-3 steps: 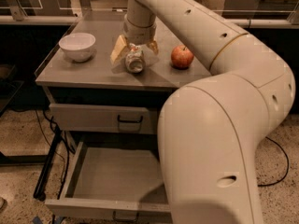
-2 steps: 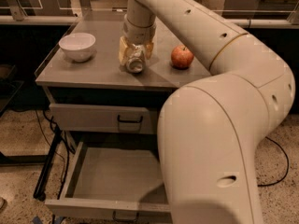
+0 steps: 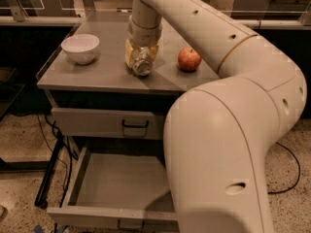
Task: Place 7up can into middle drawer
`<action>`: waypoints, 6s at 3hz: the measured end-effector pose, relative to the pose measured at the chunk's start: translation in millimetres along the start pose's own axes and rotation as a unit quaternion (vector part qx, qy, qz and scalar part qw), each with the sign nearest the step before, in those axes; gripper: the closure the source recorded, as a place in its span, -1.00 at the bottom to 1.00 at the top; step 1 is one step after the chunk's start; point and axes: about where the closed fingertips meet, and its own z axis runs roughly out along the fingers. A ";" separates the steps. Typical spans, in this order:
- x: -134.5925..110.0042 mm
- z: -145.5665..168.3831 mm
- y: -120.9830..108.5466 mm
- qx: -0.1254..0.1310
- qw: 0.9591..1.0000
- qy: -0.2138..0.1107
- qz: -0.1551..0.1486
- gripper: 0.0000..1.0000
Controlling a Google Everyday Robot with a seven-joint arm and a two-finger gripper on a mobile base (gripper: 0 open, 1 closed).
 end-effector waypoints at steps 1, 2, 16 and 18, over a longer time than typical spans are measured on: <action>-0.9 1.4 1.4 -0.010 1.000 -0.005 -0.003 1.00; -3.7 -25.7 3.9 -0.054 0.997 -0.051 -0.027 1.00; 223.4 -57.8 126.4 -0.152 0.988 -0.031 -0.004 1.00; 272.5 29.6 151.2 -0.171 0.984 0.033 0.046 1.00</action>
Offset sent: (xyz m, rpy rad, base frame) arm -0.0178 -0.0127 0.0752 0.2869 -0.1584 0.1939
